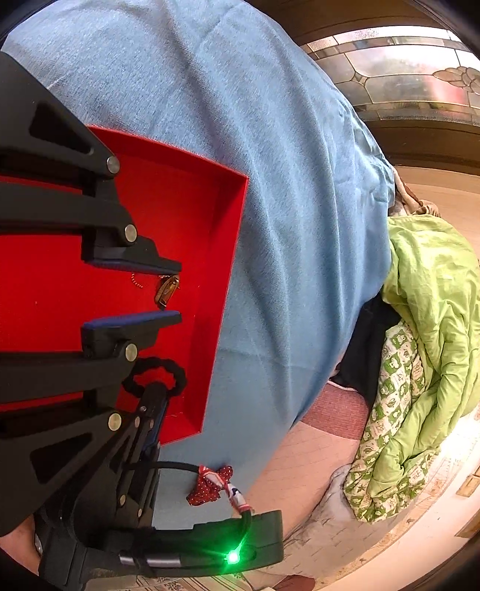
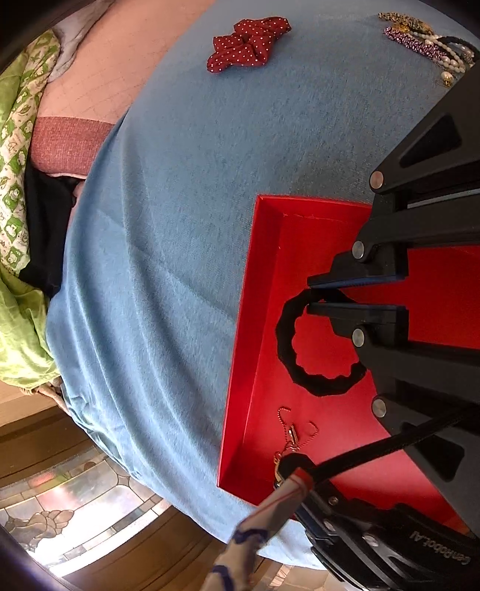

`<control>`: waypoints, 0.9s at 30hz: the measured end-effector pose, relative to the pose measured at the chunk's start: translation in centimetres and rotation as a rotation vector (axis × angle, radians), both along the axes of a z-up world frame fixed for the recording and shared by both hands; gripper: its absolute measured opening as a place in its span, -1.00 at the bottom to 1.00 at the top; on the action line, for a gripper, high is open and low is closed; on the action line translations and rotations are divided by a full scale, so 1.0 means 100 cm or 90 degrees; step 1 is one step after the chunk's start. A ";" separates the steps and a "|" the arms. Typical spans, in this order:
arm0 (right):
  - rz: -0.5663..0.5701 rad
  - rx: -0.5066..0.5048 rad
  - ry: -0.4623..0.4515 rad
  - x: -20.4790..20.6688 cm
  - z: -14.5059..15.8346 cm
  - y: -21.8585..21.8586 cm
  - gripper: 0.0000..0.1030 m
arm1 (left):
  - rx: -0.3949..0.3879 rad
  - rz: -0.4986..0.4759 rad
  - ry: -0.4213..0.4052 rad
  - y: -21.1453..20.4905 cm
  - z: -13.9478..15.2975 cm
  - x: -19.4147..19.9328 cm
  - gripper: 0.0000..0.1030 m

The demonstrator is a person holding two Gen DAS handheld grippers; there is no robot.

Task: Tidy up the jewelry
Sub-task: 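Carry both items over the red box and open both tools to drop them, then move both open tools from the red box back to the jewelry pile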

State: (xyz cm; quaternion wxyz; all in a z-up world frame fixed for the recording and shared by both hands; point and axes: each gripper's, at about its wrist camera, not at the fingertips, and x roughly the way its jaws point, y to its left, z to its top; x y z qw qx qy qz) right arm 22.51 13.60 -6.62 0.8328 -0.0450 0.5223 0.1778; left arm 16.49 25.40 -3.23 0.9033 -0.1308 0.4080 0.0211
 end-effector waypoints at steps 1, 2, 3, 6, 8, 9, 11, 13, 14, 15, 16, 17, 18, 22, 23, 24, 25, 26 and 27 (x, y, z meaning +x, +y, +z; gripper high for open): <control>-0.001 0.001 0.000 0.000 0.000 0.000 -0.83 | 0.002 0.000 0.001 -0.001 0.000 0.001 -0.64; -0.002 0.001 0.001 0.001 -0.001 0.000 -0.83 | 0.003 0.002 0.001 -0.001 0.000 0.001 -0.64; -0.003 0.001 0.002 0.002 -0.001 0.000 -0.83 | 0.003 0.004 0.001 0.000 0.000 0.001 -0.64; -0.001 -0.001 0.002 -0.001 -0.001 0.000 -0.83 | -0.001 0.007 0.006 0.001 -0.001 0.001 -0.63; -0.004 0.000 0.004 -0.001 -0.001 -0.001 -0.79 | -0.002 0.010 0.008 0.002 -0.002 0.001 -0.58; -0.005 0.004 0.006 -0.001 -0.001 -0.002 -0.72 | -0.001 0.011 0.007 0.002 -0.001 0.001 -0.54; -0.009 0.008 0.004 -0.001 0.001 -0.003 -0.65 | 0.001 0.013 0.004 0.002 0.000 0.000 -0.33; -0.008 0.011 0.000 -0.002 0.003 -0.004 -0.64 | 0.001 0.015 0.001 0.001 0.001 0.000 -0.23; -0.007 0.014 -0.001 -0.002 0.004 -0.005 -0.64 | 0.002 0.015 0.000 0.001 0.001 0.000 -0.23; -0.009 0.017 -0.002 -0.003 0.006 -0.007 -0.64 | 0.002 0.015 0.000 0.000 0.002 0.000 -0.23; -0.010 0.021 -0.005 -0.004 0.008 -0.008 -0.64 | 0.000 0.015 0.000 0.000 0.002 0.000 -0.23; -0.010 0.026 -0.008 -0.004 0.010 -0.009 -0.64 | -0.003 0.016 -0.004 0.000 0.004 0.000 -0.23; -0.010 0.031 -0.012 -0.006 0.012 -0.011 -0.64 | -0.003 0.018 -0.008 0.000 0.005 -0.001 -0.23; -0.010 0.050 -0.029 -0.012 0.027 -0.018 -0.64 | -0.007 0.031 -0.036 0.000 0.015 -0.005 -0.06; -0.009 0.054 -0.032 -0.014 0.030 -0.019 -0.64 | -0.007 0.035 -0.043 0.000 0.017 -0.006 -0.03; -0.008 0.059 -0.036 -0.017 0.033 -0.021 -0.64 | -0.006 0.036 -0.049 0.000 0.020 -0.006 -0.03; -0.008 0.062 -0.039 -0.019 0.036 -0.024 -0.64 | -0.006 0.036 -0.053 -0.002 0.021 -0.007 -0.03; -0.008 0.065 -0.041 -0.021 0.038 -0.026 -0.64 | -0.007 0.035 -0.060 -0.003 0.024 -0.008 -0.03; -0.009 0.070 -0.044 -0.025 0.041 -0.030 -0.64 | -0.007 0.033 -0.064 -0.005 0.025 -0.008 -0.03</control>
